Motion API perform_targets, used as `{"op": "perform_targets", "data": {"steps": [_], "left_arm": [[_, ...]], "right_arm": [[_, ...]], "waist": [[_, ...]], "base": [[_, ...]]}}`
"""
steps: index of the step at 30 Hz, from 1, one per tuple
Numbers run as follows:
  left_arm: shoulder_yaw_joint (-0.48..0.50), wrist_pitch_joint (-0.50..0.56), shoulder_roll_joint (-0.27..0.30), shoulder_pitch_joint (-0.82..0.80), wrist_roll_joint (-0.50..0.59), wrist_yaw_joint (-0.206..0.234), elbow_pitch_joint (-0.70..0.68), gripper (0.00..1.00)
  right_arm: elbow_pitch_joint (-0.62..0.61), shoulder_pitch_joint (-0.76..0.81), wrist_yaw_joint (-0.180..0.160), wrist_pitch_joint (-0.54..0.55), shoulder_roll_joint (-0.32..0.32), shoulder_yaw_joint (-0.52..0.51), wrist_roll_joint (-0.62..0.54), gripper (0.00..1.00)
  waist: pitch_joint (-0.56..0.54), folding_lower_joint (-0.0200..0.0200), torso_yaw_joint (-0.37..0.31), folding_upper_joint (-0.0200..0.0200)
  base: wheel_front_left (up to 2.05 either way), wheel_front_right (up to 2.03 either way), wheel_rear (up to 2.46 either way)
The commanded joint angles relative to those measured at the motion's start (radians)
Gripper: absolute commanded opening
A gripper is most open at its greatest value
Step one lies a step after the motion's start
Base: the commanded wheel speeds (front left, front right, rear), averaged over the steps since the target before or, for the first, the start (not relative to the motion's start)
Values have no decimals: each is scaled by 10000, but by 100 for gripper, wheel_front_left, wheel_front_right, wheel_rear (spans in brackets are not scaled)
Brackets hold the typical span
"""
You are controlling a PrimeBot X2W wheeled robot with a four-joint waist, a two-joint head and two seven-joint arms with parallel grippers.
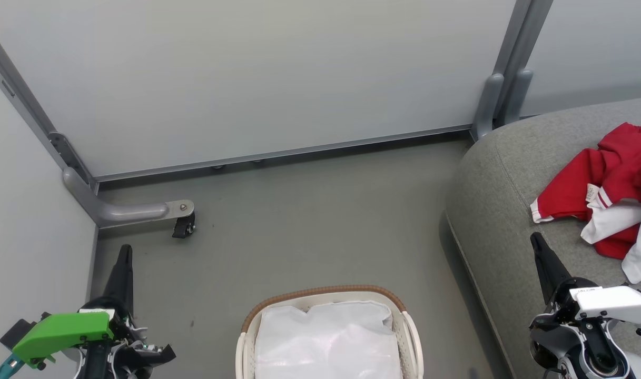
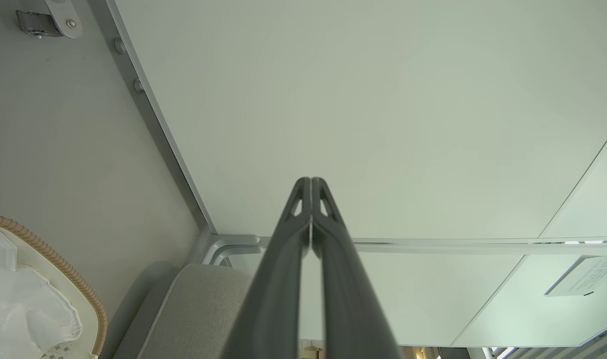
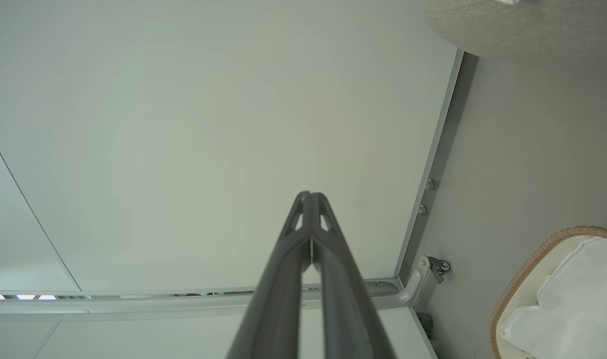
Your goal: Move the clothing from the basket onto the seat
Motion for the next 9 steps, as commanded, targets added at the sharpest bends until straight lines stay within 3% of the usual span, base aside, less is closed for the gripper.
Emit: {"op": "perform_targets", "data": {"steps": [1,9], "left_arm": [[20,34,66,-103,-34,-46,-18,0],[20,33,66,-103,-34,-46,-17,0]], "right_arm": [[-27,109,-3,27,-56,-19,34,0],[-27,109,-3,26,-56,-18,35,0]], "waist": [[0,0,0,0],[0,0,0,0]], "base": [[0,0,0],[0,0,0]]}}
